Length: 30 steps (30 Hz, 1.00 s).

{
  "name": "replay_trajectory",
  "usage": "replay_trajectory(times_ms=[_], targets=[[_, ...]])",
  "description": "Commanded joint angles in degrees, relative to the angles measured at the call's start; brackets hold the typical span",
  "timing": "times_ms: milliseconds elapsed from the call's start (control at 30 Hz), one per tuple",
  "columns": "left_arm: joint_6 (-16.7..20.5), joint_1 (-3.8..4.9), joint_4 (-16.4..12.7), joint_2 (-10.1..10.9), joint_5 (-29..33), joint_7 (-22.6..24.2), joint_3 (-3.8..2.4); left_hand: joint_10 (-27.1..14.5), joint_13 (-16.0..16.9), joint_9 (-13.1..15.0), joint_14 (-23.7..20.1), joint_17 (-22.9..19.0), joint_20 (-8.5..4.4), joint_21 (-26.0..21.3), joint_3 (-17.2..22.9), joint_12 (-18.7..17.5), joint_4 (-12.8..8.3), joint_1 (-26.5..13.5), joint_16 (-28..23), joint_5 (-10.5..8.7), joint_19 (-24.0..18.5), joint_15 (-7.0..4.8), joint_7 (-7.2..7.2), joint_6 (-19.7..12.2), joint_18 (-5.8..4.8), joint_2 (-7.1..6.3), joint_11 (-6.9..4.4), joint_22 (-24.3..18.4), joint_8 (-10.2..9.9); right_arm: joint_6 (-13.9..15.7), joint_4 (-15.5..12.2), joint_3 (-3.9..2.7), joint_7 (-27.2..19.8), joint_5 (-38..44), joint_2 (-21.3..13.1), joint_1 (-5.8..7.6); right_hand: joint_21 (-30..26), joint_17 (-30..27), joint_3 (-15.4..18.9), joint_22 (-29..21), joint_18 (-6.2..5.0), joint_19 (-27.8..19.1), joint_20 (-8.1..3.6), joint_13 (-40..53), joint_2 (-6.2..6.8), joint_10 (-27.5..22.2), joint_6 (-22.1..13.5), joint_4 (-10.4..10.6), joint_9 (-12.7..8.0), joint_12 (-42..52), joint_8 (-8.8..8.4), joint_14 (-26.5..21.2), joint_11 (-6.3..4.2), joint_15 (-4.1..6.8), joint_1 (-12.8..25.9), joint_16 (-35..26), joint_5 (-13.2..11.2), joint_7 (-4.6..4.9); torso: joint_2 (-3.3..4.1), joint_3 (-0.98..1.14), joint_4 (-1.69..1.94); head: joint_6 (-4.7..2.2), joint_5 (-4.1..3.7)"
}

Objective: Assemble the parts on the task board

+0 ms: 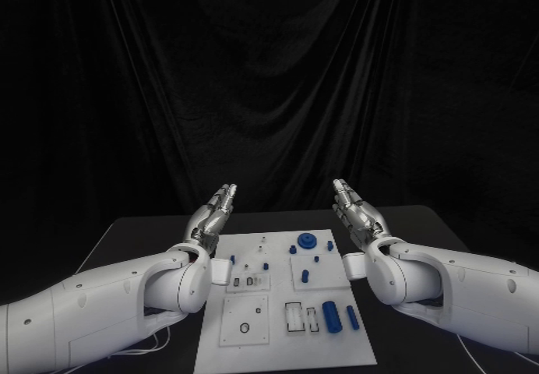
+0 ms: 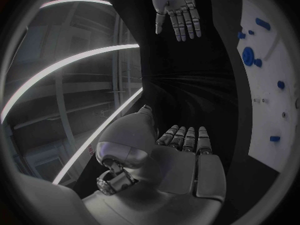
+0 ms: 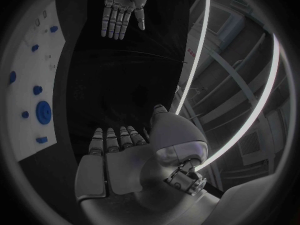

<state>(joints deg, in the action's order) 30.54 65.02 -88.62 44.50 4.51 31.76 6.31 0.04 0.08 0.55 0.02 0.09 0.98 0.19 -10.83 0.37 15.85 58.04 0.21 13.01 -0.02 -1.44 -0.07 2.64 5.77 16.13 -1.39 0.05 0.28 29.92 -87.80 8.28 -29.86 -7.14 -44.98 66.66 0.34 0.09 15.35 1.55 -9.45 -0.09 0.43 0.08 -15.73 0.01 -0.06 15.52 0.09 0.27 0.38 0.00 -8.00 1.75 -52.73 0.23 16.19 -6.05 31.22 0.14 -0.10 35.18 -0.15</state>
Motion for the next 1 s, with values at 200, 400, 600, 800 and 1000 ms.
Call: replay_trajectory(times_ms=[200,400,600,800,1000], targets=[[-23.18,3.42,0.81,-0.37,7.64,8.47,3.58,-0.04,-0.08,0.63,-0.02,-0.09,6.3,-0.19,-0.4,-0.37,0.84,5.39,-0.21,3.17,0.02,6.7,1.28,4.05,0.24,0.52,2.52,-0.05,1.14,-21.43,1.38,4.16,2.37,-10.9,-0.33,3.86,-0.34,-0.09,0.13,-1.55,-0.61,0.09,2.81,-0.08,-0.26,-0.01,0.41,0.66,0.03,-0.27,-0.23,0.0,1.54,1.04,-4.54,-0.23,0.43,1.72,0.01,0.0,0.0,-0.01,-0.01],[-29.12,4.75,1.14,-0.47,9.56,10.29,5.17,0.67,0.19,0.82,-0.02,-0.09,8.01,-0.19,0.07,-0.05,0.6,7.65,-0.21,5.19,0.02,7.75,1.95,5.51,0.91,0.57,3.8,-0.05,1.43,-25.62,1.8,5.65,2.71,-13.03,-0.41,5.08,-0.34,-0.09,0.22,-1.55,0.25,0.09,5.16,-0.08,-0.22,-0.01,1.48,0.78,0.37,-0.27,0.26,0.0,3.8,-2.29,-5.35,-0.23,0.39,3.88,0.01,0.0,0.0,-0.01,-0.01],[-31.33,5.24,1.26,-0.51,10.28,10.96,5.76,3.74,1.35,1.39,0.83,0.51,11.45,2.07,2.1,2.63,0.65,12.14,1.02,9.19,2.64,9.76,3.91,9.11,2.35,0.42,5.79,1.61,2.49,-26.35,1.87,5.9,2.77,-13.4,-0.42,5.3,-0.13,-0.09,0.01,-1.38,0.2,0.28,9.86,-0.08,-0.25,-0.01,3.99,0.63,0.98,-0.27,1.88,0.0,6.84,-6.75,-7.11,-0.23,1.08,6.72,0.01,0.0,0.0,-0.01,-0.01],[-35.14,5.05,1.33,2.86,0.99,16.14,5.76,5.37,2.04,1.74,2.94,1.26,13.81,4.24,2.91,6.61,0.56,13.76,3.26,9.86,6.16,10.53,4.92,11.62,4.0,0.3,7.48,2.77,3.63,-40.2,-0.73,5.9,-0.15,-4.39,-7.31,5.49,2.4,0.34,-0.16,0.17,-0.81,3.6,13.66,0.58,-0.2,0.59,7.35,0.77,1.65,1.51,3.81,0.39,10.74,-9.87,-9.32,0.53,2.22,9.18,3.31,-0.36,0.7,4.54,0.69],[-34.4,5.08,0.23,4.55,-2.15,17.33,5.76,6.54,2.51,2.38,5.24,1.68,15.19,5.65,7.46,11.9,-4.99,19.66,5.16,15.73,8.74,11.55,5.07,15.97,4.43,-0.31,9.01,3.21,5.41,-40.85,-1.61,5.9,0.65,-3.92,-8.99,5.72,7.2,3.01,-0.2,1.99,-0.44,13.11,16.21,2.63,0.45,4.99,14.21,0.32,3.09,13.59,7.04,8.32,16.19,-12.92,-13.44,8.37,4.34,11.0,4.21,-0.41,1.36,6.78,0.12]])
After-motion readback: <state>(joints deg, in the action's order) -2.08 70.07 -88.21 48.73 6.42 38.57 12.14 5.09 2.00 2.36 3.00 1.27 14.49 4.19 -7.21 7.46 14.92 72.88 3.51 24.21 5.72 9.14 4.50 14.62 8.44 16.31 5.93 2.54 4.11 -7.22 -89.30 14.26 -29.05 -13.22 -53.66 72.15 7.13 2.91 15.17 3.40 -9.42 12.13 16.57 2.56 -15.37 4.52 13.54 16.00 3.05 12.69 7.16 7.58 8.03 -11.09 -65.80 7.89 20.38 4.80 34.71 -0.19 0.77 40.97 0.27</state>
